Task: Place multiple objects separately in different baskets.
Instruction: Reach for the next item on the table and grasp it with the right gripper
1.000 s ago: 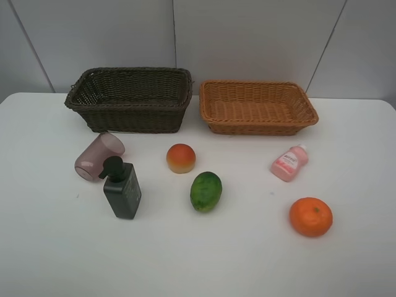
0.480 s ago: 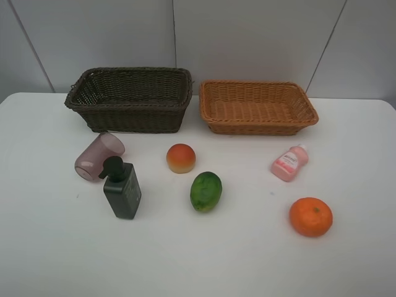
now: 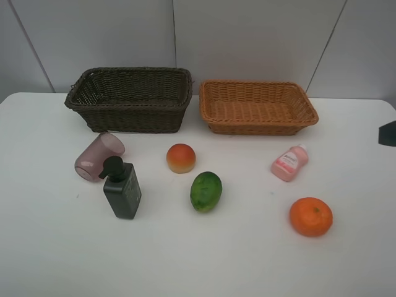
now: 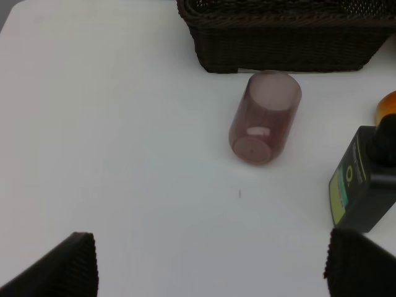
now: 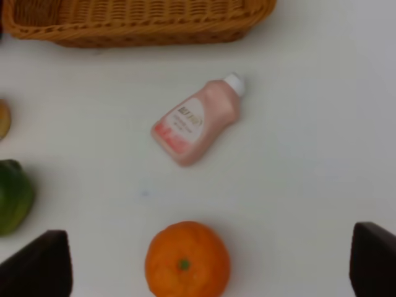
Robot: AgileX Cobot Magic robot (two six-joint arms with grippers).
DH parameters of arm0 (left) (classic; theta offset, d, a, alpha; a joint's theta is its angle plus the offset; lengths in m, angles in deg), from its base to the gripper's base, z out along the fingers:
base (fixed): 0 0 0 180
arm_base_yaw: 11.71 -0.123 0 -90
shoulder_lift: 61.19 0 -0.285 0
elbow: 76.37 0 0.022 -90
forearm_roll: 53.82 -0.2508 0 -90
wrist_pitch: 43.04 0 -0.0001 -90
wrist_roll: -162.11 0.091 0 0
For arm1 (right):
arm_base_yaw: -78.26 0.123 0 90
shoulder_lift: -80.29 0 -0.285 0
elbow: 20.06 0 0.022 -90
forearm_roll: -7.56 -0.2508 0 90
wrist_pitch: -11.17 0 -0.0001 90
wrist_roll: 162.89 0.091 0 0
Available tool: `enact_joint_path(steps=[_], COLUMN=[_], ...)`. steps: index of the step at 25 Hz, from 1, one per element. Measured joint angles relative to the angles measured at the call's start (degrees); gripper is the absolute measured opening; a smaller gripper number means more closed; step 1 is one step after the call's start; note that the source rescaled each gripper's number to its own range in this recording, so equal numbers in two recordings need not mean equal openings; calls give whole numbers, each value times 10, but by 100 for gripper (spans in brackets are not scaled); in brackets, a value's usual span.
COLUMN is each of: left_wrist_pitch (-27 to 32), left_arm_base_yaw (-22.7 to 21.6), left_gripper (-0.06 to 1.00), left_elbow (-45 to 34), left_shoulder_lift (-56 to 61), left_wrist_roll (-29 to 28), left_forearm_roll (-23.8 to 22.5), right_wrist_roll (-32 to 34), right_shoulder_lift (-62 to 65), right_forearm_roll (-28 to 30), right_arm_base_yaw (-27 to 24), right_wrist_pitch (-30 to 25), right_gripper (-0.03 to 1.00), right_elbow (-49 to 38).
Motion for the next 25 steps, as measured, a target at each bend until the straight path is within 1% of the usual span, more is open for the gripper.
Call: enact_joint_path(steps=[4,6,10,13,15,21,25], left_wrist_pitch=[0,0,0,-1,-1,-1,-1], left_arm_base_yaw=[0,0,0,0,0,0,0], left_gripper=[91,91,91,91,91,91,91], left_elbow=[0,0,0,0,0,0,0], left_shoulder_lift=[0,0,0,0,0,0,0], left_wrist_roll=[0,0,0,0,0,0,0], left_forearm_roll=[0,0,0,0,0,0,0], right_wrist_roll=[0,0,0,0,0,2,43], right_shoulder_lift=[-84,-134,-240,-309,-357,-471,-531], right_forearm_roll=[2,15,23,24,24,24,8], right_arm_base_yaw=[87,135,201,233,251,289,305], right_wrist_pitch=[25,42,57,58,48,-13,-48], right_gripper=[95,95,95,95,95,95,95], right_elbow=[40,61,115,164,202,286,328])
